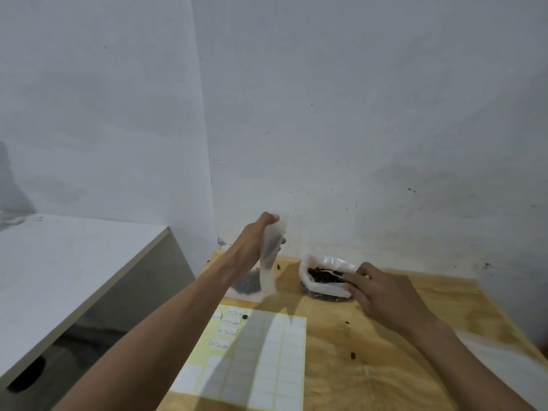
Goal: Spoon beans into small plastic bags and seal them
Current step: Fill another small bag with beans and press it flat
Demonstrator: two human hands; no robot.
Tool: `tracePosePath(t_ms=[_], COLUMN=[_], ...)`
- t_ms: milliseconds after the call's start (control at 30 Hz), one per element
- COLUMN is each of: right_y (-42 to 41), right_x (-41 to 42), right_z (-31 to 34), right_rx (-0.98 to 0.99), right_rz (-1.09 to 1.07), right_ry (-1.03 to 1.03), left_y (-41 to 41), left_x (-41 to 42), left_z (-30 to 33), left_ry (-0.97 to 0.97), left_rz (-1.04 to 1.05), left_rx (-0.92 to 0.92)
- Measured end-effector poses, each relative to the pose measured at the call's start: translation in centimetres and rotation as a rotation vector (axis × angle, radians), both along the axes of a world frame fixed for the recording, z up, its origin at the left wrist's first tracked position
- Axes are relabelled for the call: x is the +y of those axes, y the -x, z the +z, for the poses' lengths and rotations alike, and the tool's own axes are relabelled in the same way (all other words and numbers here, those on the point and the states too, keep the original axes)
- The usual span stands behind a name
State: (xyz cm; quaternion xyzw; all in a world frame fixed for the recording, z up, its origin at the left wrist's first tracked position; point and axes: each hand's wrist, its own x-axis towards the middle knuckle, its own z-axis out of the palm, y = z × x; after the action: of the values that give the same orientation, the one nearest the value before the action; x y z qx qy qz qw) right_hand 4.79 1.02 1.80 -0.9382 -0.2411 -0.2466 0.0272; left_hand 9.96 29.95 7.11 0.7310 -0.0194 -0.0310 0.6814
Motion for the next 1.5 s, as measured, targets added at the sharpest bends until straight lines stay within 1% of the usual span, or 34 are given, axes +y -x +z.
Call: tracePosePath(t_ms=[33,100,133,167,200,233,300,367,467,533,600,667,733,800,900,1067,1133,1400,1500], right_y=[0.4,0.8,1.2,1.6,1.8,1.8,1.4,0.8,0.1,0.2,0.3,0.3,0.1,0.1,0.0,-0.7,-0.6,-0.9,-1.0], right_x=[0.1,0.3,0.5,0.9,1.5,2.1,3.7,5.1,6.5,6.9,6.8,6.5,6.1,5.9,5.9,6.1,6.0,6.6,6.0], right_z=[0.1,0.6,1.3,2.2,3.0,3.8,5.2,6.0,6.2,6.3,6.4,6.5,6.7,7.3,8.6,9.6,9.8,9.3,9.5], right_rx=[0.082,0.32,0.464,0.579,0.624,0.619,0.589,0.655,0.765,0.755,0.692,0.636,0.636,0.659,0.672,0.659,0.651,0.636,0.676], right_rz=[0.017,0.012,0.005,-0.004,0.01,0.024,0.004,-0.035,-0.041,-0.027,-0.016,-0.019,-0.023,-0.008,0.023,-0.016,-0.015,-0.037,0.0], right_ry=[0.043,0.177,0.212,0.185,0.093,-0.058,-0.452,-0.793,-1.088,-1.228,-1.294,-1.288,-1.255,-1.244,-1.247,-1.225,-1.17,-0.824,-0.8], left_y=[0.3,0.9,1.3,1.7,2.1,2.3,2.8,3.7,3.8,3.2,2.5,2.2,2.3,2.3,2.9,3.6,3.8,3.9,3.7], left_x=[-0.2,-0.4,-0.4,-0.5,-0.7,-0.9,-1.6,-2.7,-3.8,-3.9,-3.3,-2.6,-2.5,-2.7,-3.4,-4.8,-4.8,-4.4,-3.6], left_z=[0.3,0.9,1.2,1.5,1.6,1.7,1.6,2.2,2.4,2.0,1.2,0.7,0.4,0.2,0.4,0.9,0.9,0.5,0.6], left_ry=[0.044,0.112,0.149,0.178,0.198,0.221,0.258,0.234,0.171,0.148,0.111,0.141,0.234,0.264,0.21,0.13,0.119,0.039,0.048], left_rz=[0.008,0.017,0.009,-0.007,-0.021,-0.04,-0.1,-0.06,0.065,0.097,0.151,0.193,0.185,0.169,0.149,0.116,0.107,0.07,0.096], left_rx=[0.006,0.018,0.028,0.036,0.05,0.062,0.055,0.029,-0.037,-0.078,-0.176,-0.222,-0.192,-0.171,-0.181,-0.208,-0.201,-0.182,-0.162])
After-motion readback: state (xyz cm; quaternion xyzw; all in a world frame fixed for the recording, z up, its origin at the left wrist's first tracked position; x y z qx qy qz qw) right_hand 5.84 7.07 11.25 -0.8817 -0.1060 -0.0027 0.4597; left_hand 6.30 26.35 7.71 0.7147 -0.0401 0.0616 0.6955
